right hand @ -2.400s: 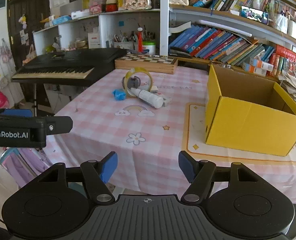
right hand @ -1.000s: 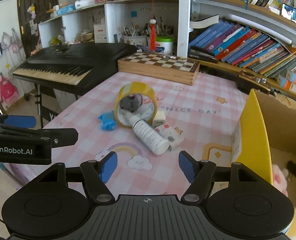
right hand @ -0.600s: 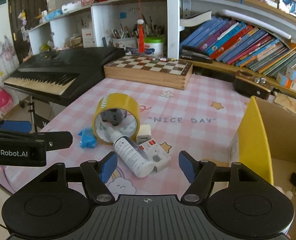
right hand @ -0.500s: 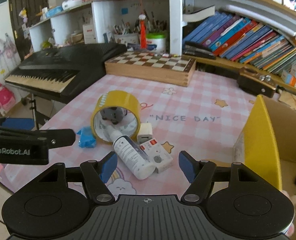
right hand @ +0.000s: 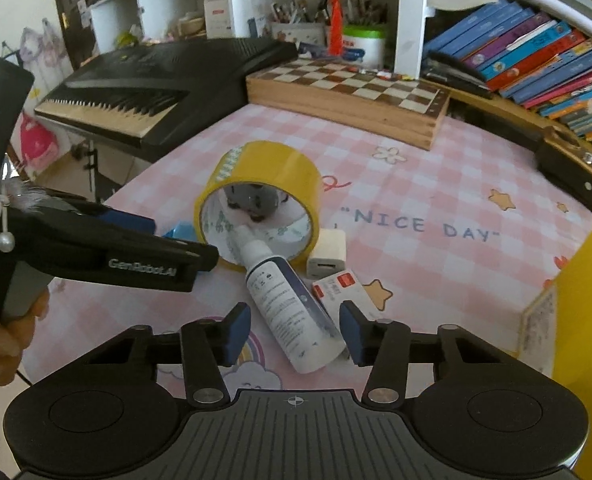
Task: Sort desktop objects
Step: 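Move the left tool to the small blue item while the right tool approaches the white spray bottle, then close the left gripper on the blue item while the right gripper grasps the spray bottle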
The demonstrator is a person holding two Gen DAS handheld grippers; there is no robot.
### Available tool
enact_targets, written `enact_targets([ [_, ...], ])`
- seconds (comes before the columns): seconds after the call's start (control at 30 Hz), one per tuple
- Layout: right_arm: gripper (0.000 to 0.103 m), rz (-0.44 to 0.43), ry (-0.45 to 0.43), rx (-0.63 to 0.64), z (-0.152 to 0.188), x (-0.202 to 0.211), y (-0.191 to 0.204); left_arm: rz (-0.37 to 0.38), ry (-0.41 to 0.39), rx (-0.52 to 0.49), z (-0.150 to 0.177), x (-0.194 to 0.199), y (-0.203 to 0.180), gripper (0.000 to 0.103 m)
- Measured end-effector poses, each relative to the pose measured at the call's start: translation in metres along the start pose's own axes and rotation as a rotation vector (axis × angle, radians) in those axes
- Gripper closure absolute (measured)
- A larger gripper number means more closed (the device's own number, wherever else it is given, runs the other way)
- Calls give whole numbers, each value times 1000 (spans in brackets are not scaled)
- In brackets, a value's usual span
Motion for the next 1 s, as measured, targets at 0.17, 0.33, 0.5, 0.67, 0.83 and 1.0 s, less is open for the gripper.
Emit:
enact_targets([
  [0.17,56,-20,20,14,1,-10,3,-1,0,-20,3,-5,-5,59],
  [0.33,57,-51,24,54,0,-14,13,3,2,21,4,1,2,68],
  [0.5,59,-72,34,84,0,-17,18,7,-13,88,11,24,16,69],
  [0.67,64,-94,94,25,3,-29,18,34,-20,142,20,50,23,69],
  [0.83,70,-93,118,-33,10,-17,21,72,-41,186,22,69,23,69],
  [1.0,70,-69,111,-56,14,0,28,117,-70,188,16,85,21,70],
])
Point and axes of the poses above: each gripper's, at about its wrist camera, not at the fingertips, and x roughly against the way its jaws point, y to its left, z to its underside, the point moved 9 cm from there along -x, roughly the way its jaws point, and after that the axes turned 12 degrees about -y, right-handed, at the moved point
